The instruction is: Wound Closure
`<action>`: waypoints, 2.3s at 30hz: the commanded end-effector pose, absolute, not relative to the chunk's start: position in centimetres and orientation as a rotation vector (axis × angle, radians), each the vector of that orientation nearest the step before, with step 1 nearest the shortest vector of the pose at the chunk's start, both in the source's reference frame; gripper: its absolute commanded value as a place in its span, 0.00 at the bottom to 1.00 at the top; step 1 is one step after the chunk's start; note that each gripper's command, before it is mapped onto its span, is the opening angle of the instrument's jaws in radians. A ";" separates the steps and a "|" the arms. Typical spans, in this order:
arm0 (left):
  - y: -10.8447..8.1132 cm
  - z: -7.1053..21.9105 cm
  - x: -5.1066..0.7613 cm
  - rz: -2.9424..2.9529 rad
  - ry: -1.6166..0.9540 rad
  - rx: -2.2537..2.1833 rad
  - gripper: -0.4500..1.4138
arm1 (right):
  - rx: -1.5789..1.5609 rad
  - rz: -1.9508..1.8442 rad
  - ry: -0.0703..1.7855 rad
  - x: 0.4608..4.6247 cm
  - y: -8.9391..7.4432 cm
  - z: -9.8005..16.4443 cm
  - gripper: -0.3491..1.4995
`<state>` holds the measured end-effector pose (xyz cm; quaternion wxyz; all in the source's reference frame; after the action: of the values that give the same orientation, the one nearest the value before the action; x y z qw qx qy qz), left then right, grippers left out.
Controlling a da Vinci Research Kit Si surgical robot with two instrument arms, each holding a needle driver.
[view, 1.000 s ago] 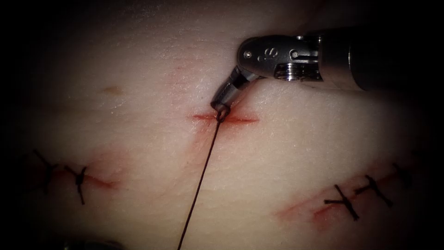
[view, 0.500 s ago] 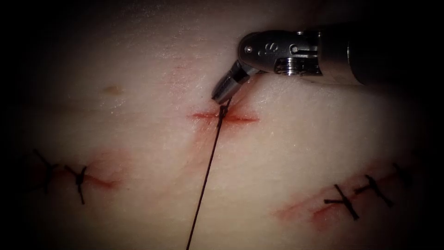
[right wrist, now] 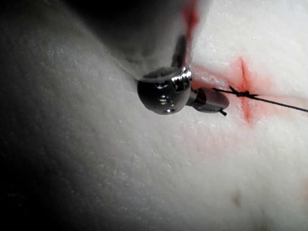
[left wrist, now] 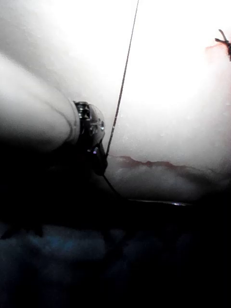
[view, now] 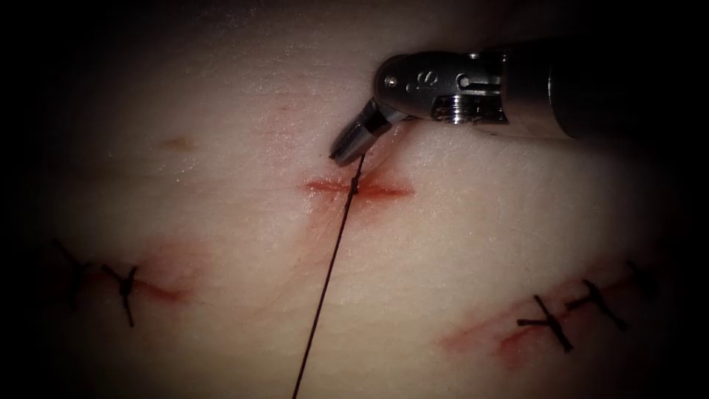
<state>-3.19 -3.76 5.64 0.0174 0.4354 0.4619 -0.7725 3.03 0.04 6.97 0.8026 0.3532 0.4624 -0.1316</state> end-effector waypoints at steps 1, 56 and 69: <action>-3.8 5.7 -3.21 -2.396 1.443 1.350 0.00 | 0.758 -0.276 0.995 3.11 0.0 7.0 0.00; -1.4 5.5 -3.01 -2.327 1.106 1.501 0.00 | 0.209 0.271 1.378 3.27 -0.7 6.3 0.00; -0.9 6.0 -2.78 -2.702 0.980 1.327 0.00 | 0.305 0.148 1.422 3.25 -0.8 6.2 0.00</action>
<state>-2.72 -0.85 5.98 -0.0162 0.4132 0.3062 -0.8575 3.17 -0.75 6.14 0.7442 0.1391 0.6499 0.0665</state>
